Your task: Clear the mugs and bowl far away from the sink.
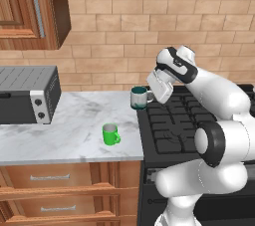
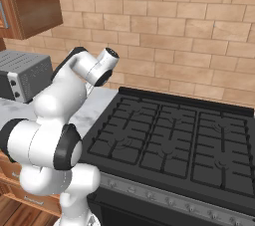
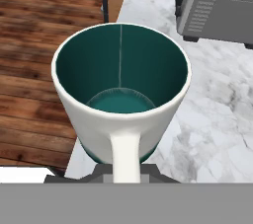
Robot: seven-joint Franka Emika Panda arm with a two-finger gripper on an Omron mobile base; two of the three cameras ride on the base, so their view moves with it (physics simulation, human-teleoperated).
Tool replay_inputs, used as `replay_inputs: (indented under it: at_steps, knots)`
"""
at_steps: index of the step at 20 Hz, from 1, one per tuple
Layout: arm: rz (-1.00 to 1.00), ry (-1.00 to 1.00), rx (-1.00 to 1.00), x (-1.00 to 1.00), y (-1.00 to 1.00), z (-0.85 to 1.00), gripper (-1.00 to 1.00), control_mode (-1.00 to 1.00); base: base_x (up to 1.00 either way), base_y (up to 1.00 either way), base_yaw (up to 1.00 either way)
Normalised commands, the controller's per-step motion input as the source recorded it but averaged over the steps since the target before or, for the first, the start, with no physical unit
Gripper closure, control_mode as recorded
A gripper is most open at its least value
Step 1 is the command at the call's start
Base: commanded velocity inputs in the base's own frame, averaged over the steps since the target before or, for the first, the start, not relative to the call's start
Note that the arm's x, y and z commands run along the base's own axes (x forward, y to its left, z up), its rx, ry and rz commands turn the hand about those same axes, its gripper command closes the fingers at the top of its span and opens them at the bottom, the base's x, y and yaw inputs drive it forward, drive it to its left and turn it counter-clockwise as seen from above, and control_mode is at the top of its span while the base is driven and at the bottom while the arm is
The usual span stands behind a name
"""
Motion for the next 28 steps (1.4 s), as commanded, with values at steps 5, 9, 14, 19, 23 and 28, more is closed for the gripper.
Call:
replay_inputs:
  at_steps: [5, 9, 14, 19, 23, 28]
  knots:
    - [0.06, 0.02, 0.00, 0.22, 0.07, -0.27, 1.00, -1.00, 0.00, 0.00, 0.00]
    - [0.04, 0.01, 0.00, 0.18, 0.01, -0.22, 1.00, -1.00, 0.00, 0.00, 0.00]
    - [0.00, 0.00, 0.00, 0.29, 0.07, -0.26, 1.00, -1.00, 0.00, 0.00, 0.00]
    - [0.00, 0.00, 0.00, 0.27, 0.11, -0.26, 1.00, -1.00, 0.00, 0.00, 0.00]
    - [-0.01, 0.00, 0.00, 0.23, 0.13, -0.24, 1.00, -1.00, 0.00, 0.00, 0.00]
    - [-0.01, 0.00, 0.00, 0.21, 0.08, -0.23, 1.00, -1.00, 0.00, 0.00, 0.00]
